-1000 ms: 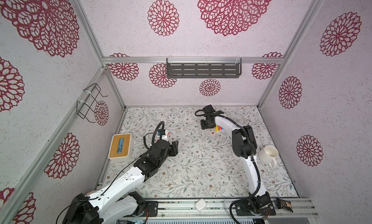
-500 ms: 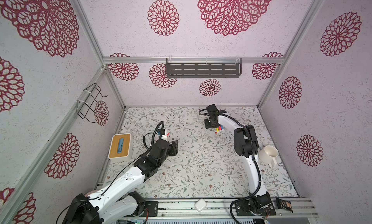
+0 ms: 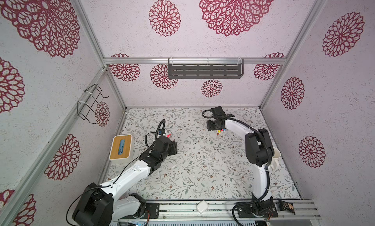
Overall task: Insert the pens into the pen caps
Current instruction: 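Raise the right gripper while the left gripper moves over the pink highlighter, then lower the left gripper and grasp the loose pink highlighter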
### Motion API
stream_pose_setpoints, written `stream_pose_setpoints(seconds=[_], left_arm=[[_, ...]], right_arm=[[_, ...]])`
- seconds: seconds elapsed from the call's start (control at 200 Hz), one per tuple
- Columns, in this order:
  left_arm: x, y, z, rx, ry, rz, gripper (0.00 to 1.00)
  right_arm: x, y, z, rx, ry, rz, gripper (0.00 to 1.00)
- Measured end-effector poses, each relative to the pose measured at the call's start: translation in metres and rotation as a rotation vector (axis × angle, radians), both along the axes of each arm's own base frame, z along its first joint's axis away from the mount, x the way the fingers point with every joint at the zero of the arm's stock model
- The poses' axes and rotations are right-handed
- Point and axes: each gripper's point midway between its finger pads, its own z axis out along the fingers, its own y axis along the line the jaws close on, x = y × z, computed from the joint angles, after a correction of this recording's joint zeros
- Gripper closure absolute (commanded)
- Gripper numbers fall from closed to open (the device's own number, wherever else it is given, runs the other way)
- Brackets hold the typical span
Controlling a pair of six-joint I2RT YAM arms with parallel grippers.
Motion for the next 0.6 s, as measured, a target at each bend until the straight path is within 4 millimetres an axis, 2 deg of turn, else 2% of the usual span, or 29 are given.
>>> stream_pose_setpoints(seconds=[0.125,0.21,0.305,0.42,0.6], left_arm=[[0.022,0.021,-0.019,0.001,0.081,0.065,0.4],[0.032,0.028,-0.03,0.006,0.128,0.082,0.4],[0.045,0.034,-0.038,0.016,0.167,0.087,0.41],[0.065,0.043,-0.044,0.039,0.189,0.102,0.42],[0.088,0.057,-0.062,0.092,0.233,0.115,0.43]], right_arm=[[-0.02,0.022,0.053,0.119,-0.099,0.107,0.4],[-0.041,0.035,0.067,0.178,-0.122,0.192,0.39],[-0.072,0.048,0.062,0.239,-0.105,0.292,0.38],[-0.112,0.057,0.039,0.306,-0.03,0.383,0.37],[-0.155,0.065,0.015,0.367,0.045,0.462,0.38]])
